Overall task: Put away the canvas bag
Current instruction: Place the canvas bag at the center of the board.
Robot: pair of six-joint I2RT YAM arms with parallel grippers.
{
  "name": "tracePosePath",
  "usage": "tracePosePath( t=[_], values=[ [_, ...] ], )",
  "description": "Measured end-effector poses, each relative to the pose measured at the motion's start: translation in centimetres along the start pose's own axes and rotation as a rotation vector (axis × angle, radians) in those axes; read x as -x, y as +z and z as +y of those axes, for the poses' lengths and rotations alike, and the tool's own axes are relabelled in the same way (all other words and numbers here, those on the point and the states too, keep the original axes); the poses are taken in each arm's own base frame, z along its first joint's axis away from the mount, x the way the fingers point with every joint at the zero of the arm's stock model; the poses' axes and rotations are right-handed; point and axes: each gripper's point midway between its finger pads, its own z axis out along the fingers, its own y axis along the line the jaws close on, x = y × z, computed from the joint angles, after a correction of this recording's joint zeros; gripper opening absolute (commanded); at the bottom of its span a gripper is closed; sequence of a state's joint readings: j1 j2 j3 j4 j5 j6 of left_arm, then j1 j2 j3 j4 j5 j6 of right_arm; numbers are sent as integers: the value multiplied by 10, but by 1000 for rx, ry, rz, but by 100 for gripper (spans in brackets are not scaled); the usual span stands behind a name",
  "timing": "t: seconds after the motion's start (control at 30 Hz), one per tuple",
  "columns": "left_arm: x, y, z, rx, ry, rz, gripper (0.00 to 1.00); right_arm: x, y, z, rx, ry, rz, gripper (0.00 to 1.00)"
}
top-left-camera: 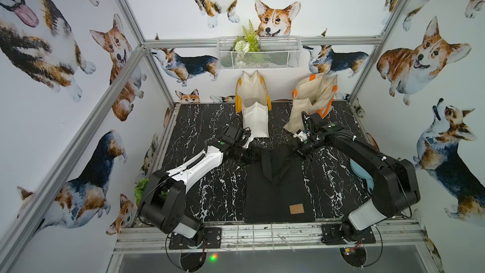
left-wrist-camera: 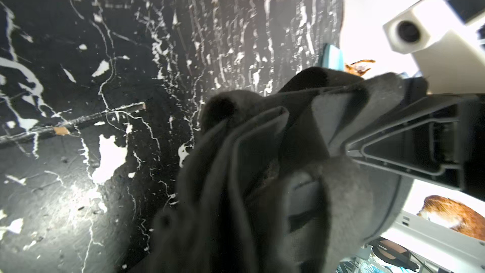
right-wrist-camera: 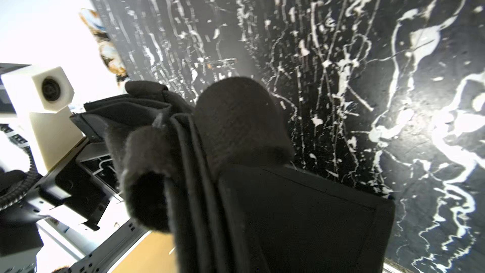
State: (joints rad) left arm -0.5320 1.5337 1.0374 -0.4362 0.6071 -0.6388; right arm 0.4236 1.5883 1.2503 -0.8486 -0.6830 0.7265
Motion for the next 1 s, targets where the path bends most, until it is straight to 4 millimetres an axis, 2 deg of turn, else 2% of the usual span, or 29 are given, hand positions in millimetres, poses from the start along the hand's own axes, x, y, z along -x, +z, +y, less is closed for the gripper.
tracePosePath(
  t=[0.1,0.23,0.27,0.33,0.37,0.57,0.63,0.73,0.97,1.0],
  values=[
    [6,9,6,11,4,7,18,13,9,-5,-24,5,8,0],
    [14,16,18,33,-7,9,22,32,14,-8,-49,-10,-21,0],
    [17,16,20,36,-10,9,21,36,16,-8,-51,-13,-26,0],
    [23,17,24,42,-5,7,3,46,19,-8,-54,-15,-35,0],
    [27,17,25,41,-10,4,0,52,20,-8,-55,-16,-41,0],
    [38,11,19,27,24,3,0,60,22,-4,-35,-27,-54,0],
    [35,8,17,26,26,8,0,54,19,-3,-18,-33,-59,0],
    [28,-9,4,6,46,-3,0,40,10,0,20,-45,-72,0],
    [-2,-58,-34,-96,99,-44,0,-15,-32,22,164,-85,-110,0],
    [-7,-64,-39,-111,93,-43,4,-22,-36,24,183,-80,-106,0]
  ],
)
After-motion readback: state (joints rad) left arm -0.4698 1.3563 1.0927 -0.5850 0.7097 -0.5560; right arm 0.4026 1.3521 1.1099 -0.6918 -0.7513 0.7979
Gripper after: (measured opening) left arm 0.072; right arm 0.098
